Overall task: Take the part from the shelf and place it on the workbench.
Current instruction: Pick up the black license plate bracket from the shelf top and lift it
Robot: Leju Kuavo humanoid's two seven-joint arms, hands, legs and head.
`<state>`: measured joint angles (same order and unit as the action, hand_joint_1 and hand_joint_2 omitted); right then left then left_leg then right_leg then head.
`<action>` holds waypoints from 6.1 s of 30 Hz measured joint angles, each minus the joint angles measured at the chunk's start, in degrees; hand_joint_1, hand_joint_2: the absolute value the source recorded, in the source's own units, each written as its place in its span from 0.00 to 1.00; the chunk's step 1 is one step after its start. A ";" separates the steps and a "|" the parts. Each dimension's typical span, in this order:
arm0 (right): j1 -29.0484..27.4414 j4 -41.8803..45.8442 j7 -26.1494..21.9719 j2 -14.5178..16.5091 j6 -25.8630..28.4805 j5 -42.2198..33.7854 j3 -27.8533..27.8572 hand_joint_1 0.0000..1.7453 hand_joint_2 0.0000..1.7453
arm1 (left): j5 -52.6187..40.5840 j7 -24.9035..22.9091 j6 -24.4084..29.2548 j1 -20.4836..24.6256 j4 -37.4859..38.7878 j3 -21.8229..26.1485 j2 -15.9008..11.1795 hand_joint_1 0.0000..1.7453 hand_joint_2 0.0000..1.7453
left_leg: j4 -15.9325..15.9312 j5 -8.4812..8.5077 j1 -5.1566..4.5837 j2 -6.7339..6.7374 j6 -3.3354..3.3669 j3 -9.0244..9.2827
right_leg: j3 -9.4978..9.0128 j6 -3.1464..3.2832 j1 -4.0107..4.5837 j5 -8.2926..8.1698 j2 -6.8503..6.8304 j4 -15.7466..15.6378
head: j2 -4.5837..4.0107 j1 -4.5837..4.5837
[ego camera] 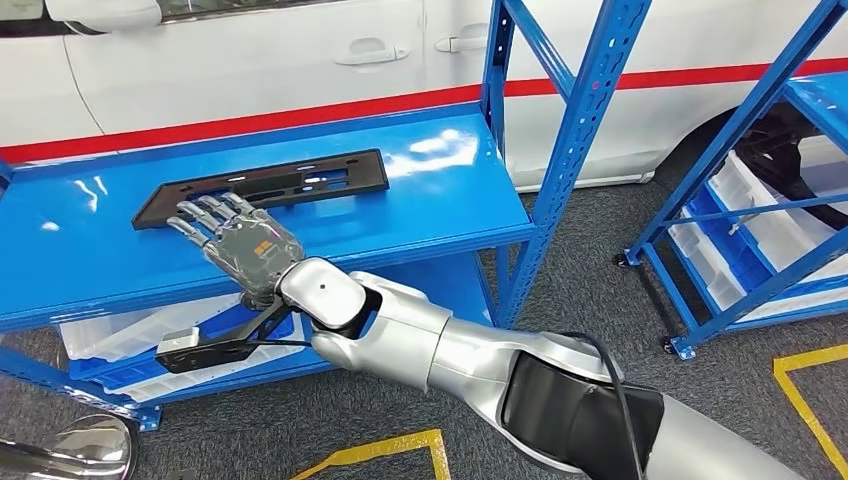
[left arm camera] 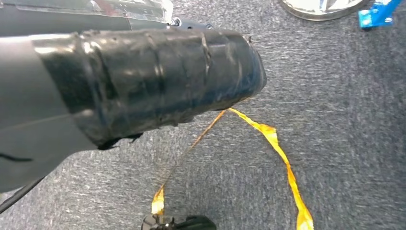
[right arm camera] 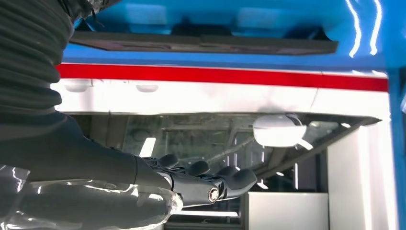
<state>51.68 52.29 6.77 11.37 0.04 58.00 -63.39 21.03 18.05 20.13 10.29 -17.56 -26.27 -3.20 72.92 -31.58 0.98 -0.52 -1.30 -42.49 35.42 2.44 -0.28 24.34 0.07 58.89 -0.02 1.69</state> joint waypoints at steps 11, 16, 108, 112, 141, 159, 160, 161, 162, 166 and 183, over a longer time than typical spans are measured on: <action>-0.11 -1.58 0.35 -0.02 -0.23 0.84 0.00 0.00 1.00 | 0.18 0.04 0.11 -0.17 0.07 0.00 0.07 0.00 0.00 | -15.21 7.42 -0.10 0.18 2.14 7.05 | 0.94 -1.99 0.74 1.69 -0.19 3.29 | 0.00 0.29; -0.23 -2.05 0.45 -0.05 -0.57 1.04 0.00 0.00 1.00 | 0.39 0.05 0.13 -0.16 0.10 0.00 0.09 0.00 0.00 | -15.42 7.36 -0.02 0.15 2.79 7.36 | 7.28 -2.52 0.43 7.91 -0.12 16.22 | 0.01 0.57; -0.21 -5.57 6.66 -2.40 -12.30 3.53 0.01 0.00 1.00 | 5.93 -10.56 -4.42 -5.44 3.39 -0.13 -5.81 0.00 0.00 | -14.98 7.04 -0.08 0.24 2.71 7.06 | 5.73 -2.34 0.26 8.64 0.16 15.04 | 0.00 0.48; -0.22 -6.34 6.92 -2.43 -15.35 2.47 -0.04 0.00 1.00 | 6.45 -10.74 -4.15 -5.58 3.42 -0.12 -5.78 0.00 0.00 | -14.42 6.08 -0.14 0.04 2.62 7.73 | 4.98 -1.78 0.30 2.58 0.17 9.55 | 0.00 0.50; 0.67 -14.51 11.14 -2.49 -11.72 1.52 -0.76 0.00 1.00 | 6.62 -10.25 -4.80 -5.43 3.73 -0.11 -5.26 0.00 0.00 | -15.25 6.18 -0.22 0.16 2.84 7.99 | 7.78 -2.09 0.24 4.45 0.15 14.08 | 0.00 0.70; 0.85 -15.53 11.46 -2.37 -12.71 1.64 -0.76 0.00 1.00 | 6.20 -10.05 -5.05 -5.68 3.75 -0.12 -4.92 0.00 0.00 | -11.45 9.00 -0.36 0.33 0.40 3.55 | -4.41 0.14 0.35 3.84 0.56 -0.22 | 0.00 0.24; 0.91 -15.54 11.45 -2.37 -12.73 1.65 -0.76 0.00 1.00 | 6.20 -10.03 -5.05 -5.61 3.78 -0.13 -4.93 0.00 0.00 | -13.76 9.48 -0.59 0.35 0.80 4.71 | -4.70 -0.12 0.38 4.15 0.57 -0.34 | 0.00 0.19; 0.92 -15.55 11.44 -2.37 -12.75 1.66 -0.76 0.00 1.00 | 6.20 -10.01 -5.05 -5.55 3.80 -0.13 -4.93 0.00 0.00 | -14.82 9.10 -0.81 0.36 1.15 5.31 | -4.90 -0.39 0.44 4.26 0.56 -0.44 | 0.00 0.18; 0.92 -15.55 11.43 -2.37 -12.76 1.66 -0.76 0.00 1.00 | 6.20 -9.97 -5.05 -5.48 3.81 -0.13 -4.93 0.00 0.00 | -15.37 8.67 -0.95 0.38 1.51 5.70 | -5.04 -0.67 0.51 4.21 0.56 -0.46 | 0.00 0.13; 1.08 -15.54 11.43 -2.37 -12.77 1.67 -0.76 0.00 1.00 | 6.33 -9.84 -5.05 -5.59 3.81 -0.13 -4.89 0.00 0.00 | -16.71 7.77 -0.38 0.36 2.72 7.87 | -2.60 -1.60 0.67 4.79 0.41 4.72 | 0.00 0.32; 0.77 -15.92 10.71 -2.35 -15.59 0.94 -0.76 1.00 1.00 | 8.48 -5.46 -6.96 -5.31 3.88 -0.13 -4.73 0.00 0.00 | -5.83 -1.35 0.08 0.22 -0.29 7.84 | 1.78 0.44 -0.11 -2.04 0.50 -0.25 | 0.00 0.08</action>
<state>52.45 36.37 17.48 9.02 -15.56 58.94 -64.15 29.51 12.59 13.17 4.97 -13.68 -26.40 -7.93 67.09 -32.93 1.06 -0.30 -1.59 -34.64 37.20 2.88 -0.39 22.29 0.56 58.64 -0.02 1.76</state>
